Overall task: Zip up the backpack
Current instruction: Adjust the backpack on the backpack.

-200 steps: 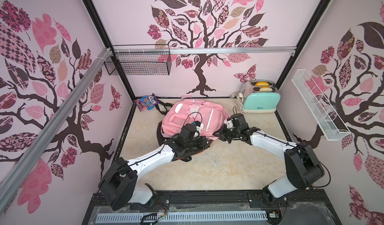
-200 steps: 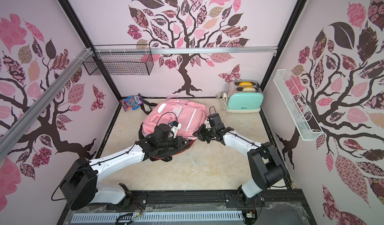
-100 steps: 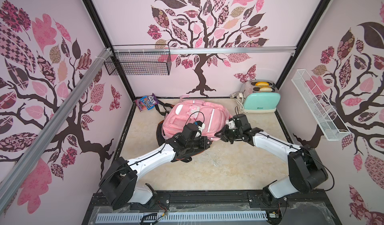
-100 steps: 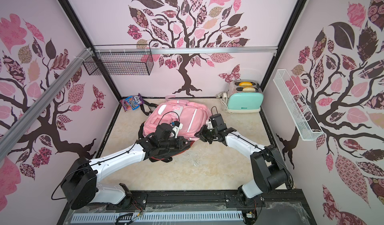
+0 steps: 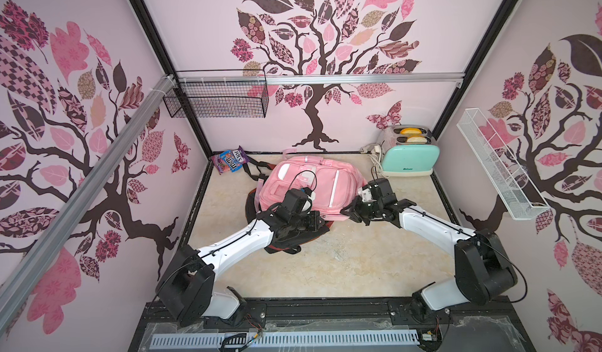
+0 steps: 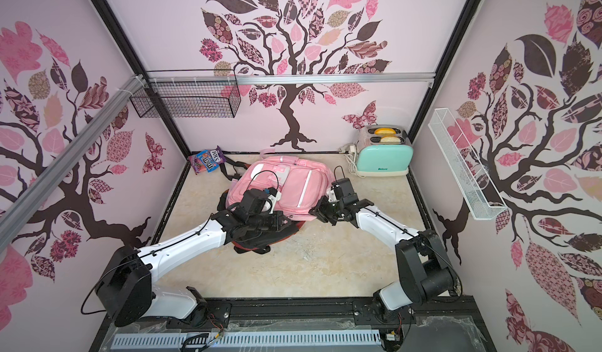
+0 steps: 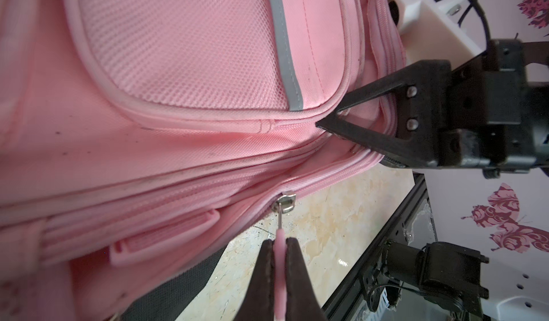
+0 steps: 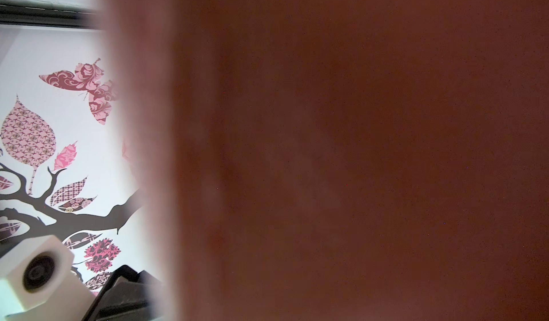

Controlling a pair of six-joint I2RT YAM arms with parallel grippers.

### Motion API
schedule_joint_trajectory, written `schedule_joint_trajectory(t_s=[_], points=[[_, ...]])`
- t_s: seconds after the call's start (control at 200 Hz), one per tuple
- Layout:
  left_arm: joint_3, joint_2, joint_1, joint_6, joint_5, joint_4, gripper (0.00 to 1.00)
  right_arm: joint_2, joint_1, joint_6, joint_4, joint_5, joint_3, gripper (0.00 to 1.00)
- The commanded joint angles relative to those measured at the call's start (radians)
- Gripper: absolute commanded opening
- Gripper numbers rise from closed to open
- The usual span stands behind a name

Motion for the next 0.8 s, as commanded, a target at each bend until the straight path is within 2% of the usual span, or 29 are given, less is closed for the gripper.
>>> schedule_joint_trajectory(t_s=[0.0, 0.27, 0.445, 0.58, 0.725, 0.79], points=[[0.039, 0.0, 0.039, 0.026, -0.149, -0.113, 0.0, -0.038, -0.03, -0.038, -0.069, 0.143, 0.022, 0.0], [0.084, 0.033, 0.097, 0.025, -0.255, -0.26, 0.0, -0.018, -0.051, -0.022, -0.105, 0.196, 0.023, 0.0], [0.088, 0.028, 0.138, 0.025, -0.28, -0.302, 0.0, -0.019, -0.071, 0.001, -0.119, 0.23, 0.02, 0.0], [0.079, 0.022, 0.159, 0.025, -0.282, -0.297, 0.0, -0.006, -0.073, 0.004, -0.113, 0.215, 0.031, 0.0], [0.048, -0.003, 0.158, 0.012, -0.237, -0.212, 0.0, -0.006, -0.073, -0.003, -0.1, 0.184, 0.043, 0.0], [0.031, -0.017, 0.159, 0.003, -0.214, -0.166, 0.0, -0.014, -0.073, -0.012, -0.099, 0.169, 0.05, 0.14]])
